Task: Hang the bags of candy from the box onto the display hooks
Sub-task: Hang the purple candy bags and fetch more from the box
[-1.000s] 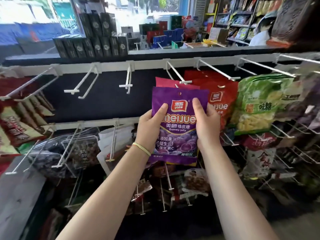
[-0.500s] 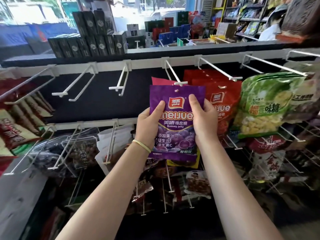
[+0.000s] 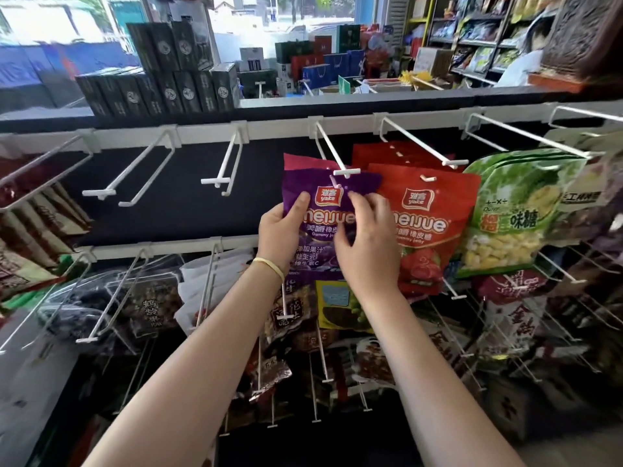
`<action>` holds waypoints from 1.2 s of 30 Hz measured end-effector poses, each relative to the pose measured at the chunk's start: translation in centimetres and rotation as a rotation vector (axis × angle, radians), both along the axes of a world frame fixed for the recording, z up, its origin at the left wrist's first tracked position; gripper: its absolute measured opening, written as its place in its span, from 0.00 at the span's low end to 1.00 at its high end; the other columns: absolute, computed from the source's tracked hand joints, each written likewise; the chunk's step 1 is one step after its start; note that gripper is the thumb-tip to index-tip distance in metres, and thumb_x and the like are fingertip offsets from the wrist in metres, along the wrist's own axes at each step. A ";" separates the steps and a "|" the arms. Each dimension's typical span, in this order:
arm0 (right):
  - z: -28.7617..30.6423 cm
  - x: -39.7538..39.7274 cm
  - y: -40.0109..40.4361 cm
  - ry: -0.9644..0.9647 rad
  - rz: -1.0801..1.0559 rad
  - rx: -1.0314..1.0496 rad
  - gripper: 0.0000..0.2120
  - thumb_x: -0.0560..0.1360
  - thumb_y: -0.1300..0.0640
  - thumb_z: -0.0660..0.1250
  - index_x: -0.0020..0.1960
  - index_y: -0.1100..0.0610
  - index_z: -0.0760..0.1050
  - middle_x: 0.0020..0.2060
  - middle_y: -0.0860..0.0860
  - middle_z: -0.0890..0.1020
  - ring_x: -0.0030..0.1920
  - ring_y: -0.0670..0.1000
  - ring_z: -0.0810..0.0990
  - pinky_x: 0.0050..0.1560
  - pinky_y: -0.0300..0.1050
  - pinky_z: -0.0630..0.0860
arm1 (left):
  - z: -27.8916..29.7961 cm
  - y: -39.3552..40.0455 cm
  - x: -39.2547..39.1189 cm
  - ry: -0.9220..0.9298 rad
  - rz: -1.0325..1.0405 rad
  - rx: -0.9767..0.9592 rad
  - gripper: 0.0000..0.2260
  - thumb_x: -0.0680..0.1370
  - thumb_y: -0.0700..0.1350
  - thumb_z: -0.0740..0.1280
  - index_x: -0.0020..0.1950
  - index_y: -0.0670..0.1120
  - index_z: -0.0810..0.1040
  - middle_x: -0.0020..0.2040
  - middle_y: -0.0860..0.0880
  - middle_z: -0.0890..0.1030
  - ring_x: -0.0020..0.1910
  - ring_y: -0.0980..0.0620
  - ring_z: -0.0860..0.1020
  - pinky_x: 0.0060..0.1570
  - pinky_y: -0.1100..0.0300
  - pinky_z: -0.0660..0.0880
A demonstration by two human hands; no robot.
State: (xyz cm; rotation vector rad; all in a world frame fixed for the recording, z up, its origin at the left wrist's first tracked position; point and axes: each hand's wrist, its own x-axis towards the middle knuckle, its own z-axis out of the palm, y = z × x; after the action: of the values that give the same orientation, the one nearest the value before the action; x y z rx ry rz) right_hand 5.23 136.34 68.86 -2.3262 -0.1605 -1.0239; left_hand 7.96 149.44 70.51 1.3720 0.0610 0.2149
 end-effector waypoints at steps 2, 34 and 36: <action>0.0 0.3 0.4 0.089 0.027 -0.024 0.26 0.77 0.59 0.69 0.73 0.59 0.69 0.70 0.59 0.70 0.70 0.58 0.71 0.67 0.52 0.75 | -0.1 0.0 0.6 0.018 0.005 0.007 0.10 0.80 0.50 0.69 0.46 0.45 0.83 0.42 0.46 0.86 0.41 0.47 0.84 0.44 0.53 0.83; -3.7 -11.7 41.2 0.749 0.695 0.342 0.10 0.82 0.57 0.64 0.44 0.49 0.80 0.29 0.46 0.81 0.30 0.48 0.80 0.32 0.44 0.77 | -4.8 45.1 -17.1 0.097 -0.285 0.600 0.09 0.83 0.40 0.64 0.53 0.55 0.78 0.34 0.55 0.83 0.33 0.50 0.79 0.33 0.57 0.75; -4.2 -13.2 46.5 0.753 0.698 0.329 0.10 0.82 0.58 0.64 0.44 0.53 0.80 0.28 0.48 0.81 0.27 0.48 0.78 0.30 0.42 0.73 | -6.0 50.4 -18.6 0.133 -0.301 0.519 0.10 0.83 0.39 0.64 0.55 0.55 0.77 0.34 0.54 0.83 0.31 0.50 0.79 0.30 0.59 0.75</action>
State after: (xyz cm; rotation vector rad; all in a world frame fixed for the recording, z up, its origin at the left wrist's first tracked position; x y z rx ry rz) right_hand -7.99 182.80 64.68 -1.9546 -0.4200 0.1694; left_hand -10.64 199.85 64.51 1.8894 -0.0977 -0.1254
